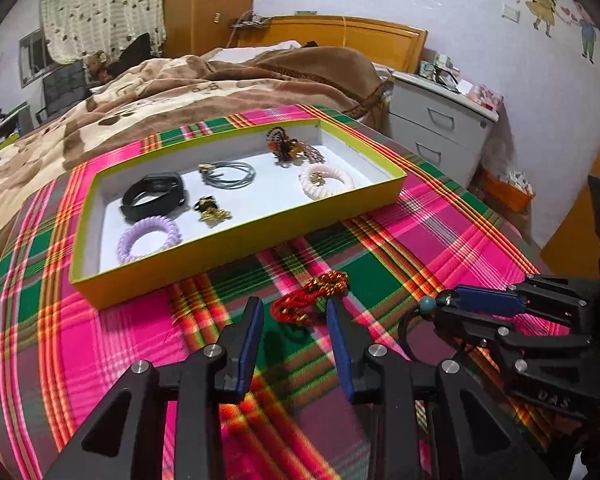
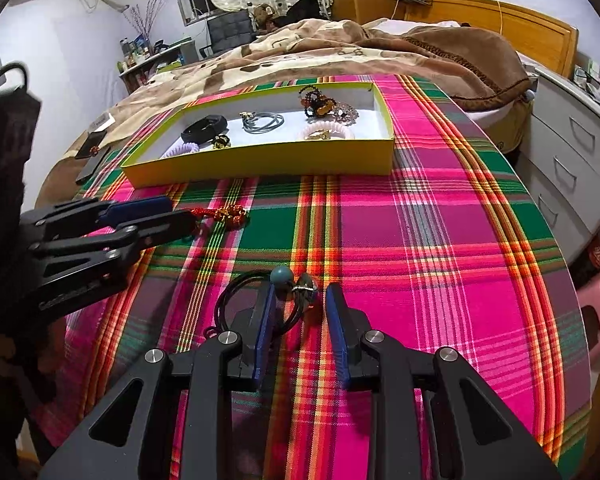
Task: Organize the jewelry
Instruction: 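Grasp the red beaded bracelet with the left tool while the right tool grasps the black cord bracelet, then carry the red bracelet with the left tool while the right tool carries the cord bracelet into the box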
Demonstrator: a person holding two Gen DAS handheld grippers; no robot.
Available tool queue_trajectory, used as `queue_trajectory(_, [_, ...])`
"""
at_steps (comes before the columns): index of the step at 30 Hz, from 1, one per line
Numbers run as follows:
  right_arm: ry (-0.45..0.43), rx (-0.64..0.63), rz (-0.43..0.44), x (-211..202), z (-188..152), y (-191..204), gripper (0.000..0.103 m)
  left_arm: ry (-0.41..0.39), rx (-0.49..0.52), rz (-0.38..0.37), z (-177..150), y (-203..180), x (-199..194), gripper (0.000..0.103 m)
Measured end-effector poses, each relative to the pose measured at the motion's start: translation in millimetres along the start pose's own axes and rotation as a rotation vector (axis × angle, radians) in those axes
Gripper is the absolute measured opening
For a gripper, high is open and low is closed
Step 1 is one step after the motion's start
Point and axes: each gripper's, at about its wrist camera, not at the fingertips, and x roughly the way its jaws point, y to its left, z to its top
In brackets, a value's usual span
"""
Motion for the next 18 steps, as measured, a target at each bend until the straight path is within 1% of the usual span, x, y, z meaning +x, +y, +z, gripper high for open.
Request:
queue_trajectory(1, [0.0, -0.003, -0.005, 0, 0, 0, 0.019, 0.007, 0.002, 0.0, 2, 0, 3, 0.032])
queue_trajectory(3, [0.0, -0.008, -0.012, 0, -1, 0, 0.014, 0.016, 0.01, 0.004, 4, -1, 8, 0.032])
queue_trajectory(11, [-0.003, -0.005, 0.002, -3, -3, -2, 0.014, 0.052, 0.046, 0.001, 8, -7, 21, 0.032])
queue_trajectory(13, [-0.003, -0.003, 0.003, -3, -3, -2, 0.014, 0.059, 0.057, 0.012, 8, -9, 22, 0.032])
queue_trajectory(16, [-0.003, -0.002, 0.004, -3, -3, -2, 0.014, 0.059, 0.068, 0.021, 7, -13, 22, 0.022])
queue_trajectory(18, [-0.006, 0.001, 0.005, -4, -3, -2, 0.014, 0.058, 0.068, 0.024, 7, -14, 21, 0.022])
